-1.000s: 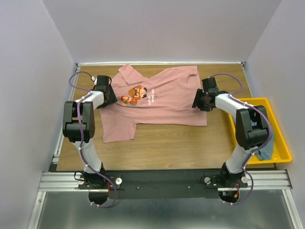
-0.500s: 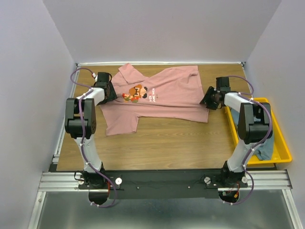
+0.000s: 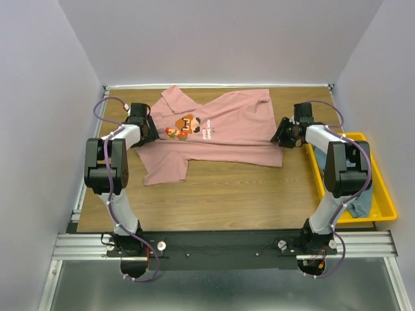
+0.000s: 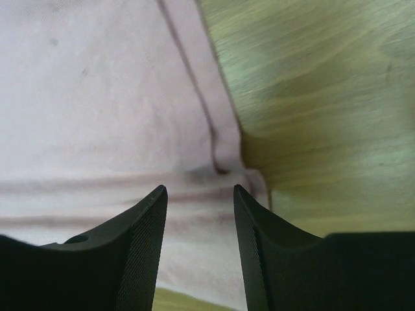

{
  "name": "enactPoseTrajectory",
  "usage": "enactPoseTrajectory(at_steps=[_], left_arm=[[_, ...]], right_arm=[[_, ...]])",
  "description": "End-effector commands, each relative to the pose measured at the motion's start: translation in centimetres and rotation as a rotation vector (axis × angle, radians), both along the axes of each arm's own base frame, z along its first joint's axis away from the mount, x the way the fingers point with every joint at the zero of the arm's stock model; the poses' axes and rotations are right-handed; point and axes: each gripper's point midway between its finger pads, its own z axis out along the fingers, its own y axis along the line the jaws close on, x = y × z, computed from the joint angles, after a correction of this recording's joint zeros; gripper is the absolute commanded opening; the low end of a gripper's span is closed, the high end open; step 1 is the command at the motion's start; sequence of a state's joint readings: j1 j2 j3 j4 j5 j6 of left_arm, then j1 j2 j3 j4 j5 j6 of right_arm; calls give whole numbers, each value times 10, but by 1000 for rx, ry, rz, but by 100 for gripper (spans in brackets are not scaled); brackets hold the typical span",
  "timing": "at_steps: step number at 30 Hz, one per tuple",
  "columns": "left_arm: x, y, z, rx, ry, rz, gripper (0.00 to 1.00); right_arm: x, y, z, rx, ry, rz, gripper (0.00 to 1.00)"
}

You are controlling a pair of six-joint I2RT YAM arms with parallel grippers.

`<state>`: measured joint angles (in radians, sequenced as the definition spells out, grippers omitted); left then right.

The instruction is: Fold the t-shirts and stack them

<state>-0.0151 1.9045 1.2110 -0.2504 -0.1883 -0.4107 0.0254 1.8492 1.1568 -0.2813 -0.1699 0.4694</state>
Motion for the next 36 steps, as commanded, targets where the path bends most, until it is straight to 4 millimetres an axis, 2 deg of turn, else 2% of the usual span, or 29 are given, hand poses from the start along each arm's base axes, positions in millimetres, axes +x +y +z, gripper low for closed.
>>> enactPoseTrajectory(at_steps=[1,2,3,4,6,7,8,9,10,13,16,18,20,23,24,25,27,28,30,32,36], left_arm=[[-18,0,19,-6,13,32,85],[-21,-1,32,15,0,35,86],[-25,2,30,25,11,49,86],[-31,-1,40,30,-7,56,86],[-44,-2,53,46,-28,64,87],[-59,-3,45,45,-2,71,87],[-67,-3,53,39,-17,70,87],[-76,-3,52,35,-11,74,87],[-95,-3,39,34,33,76,87],[-126,-7,29,12,74,63,85],[-148,-18,22,-46,99,52,81],[-152,-29,27,-78,90,20,78],[-150,-35,36,-78,80,2,78],[-144,-60,53,-124,40,-85,73],[-143,-78,56,-152,33,-144,73],[-142,-87,57,-164,35,-171,72],[-149,-106,51,-196,78,-234,72],[-154,-118,41,-198,122,-276,72],[-162,-133,26,-220,183,-326,72],[-166,-147,20,-224,205,-377,72],[-166,-168,1,-240,243,-445,72]], right_arm=[[-7,11,36,-73,-61,63,54],[-12,17,45,-89,-71,81,55],[-15,19,47,-108,-72,85,55],[-17,16,49,-143,-76,75,56],[-31,23,50,-162,-62,88,56],[-36,23,48,-184,-55,84,56],[-45,21,47,-191,-44,80,56],[-49,22,46,-191,-37,83,56],[-55,23,44,-199,-25,87,56],[-68,25,45,-195,-22,97,56],[-78,26,45,-194,-12,114,56],[-82,33,46,-174,-13,152,56],[-84,49,50,-129,-24,221,56],[-86,64,50,-91,-21,272,56],[-86,67,48,-82,-14,277,56],[-86,66,47,-81,-10,273,56],[-86,67,45,-82,-5,272,56],[-85,66,45,-82,-4,267,56],[-87,68,44,-77,-3,272,56],[-87,67,43,-76,-3,273,56],[-92,66,40,-81,2,270,56]])
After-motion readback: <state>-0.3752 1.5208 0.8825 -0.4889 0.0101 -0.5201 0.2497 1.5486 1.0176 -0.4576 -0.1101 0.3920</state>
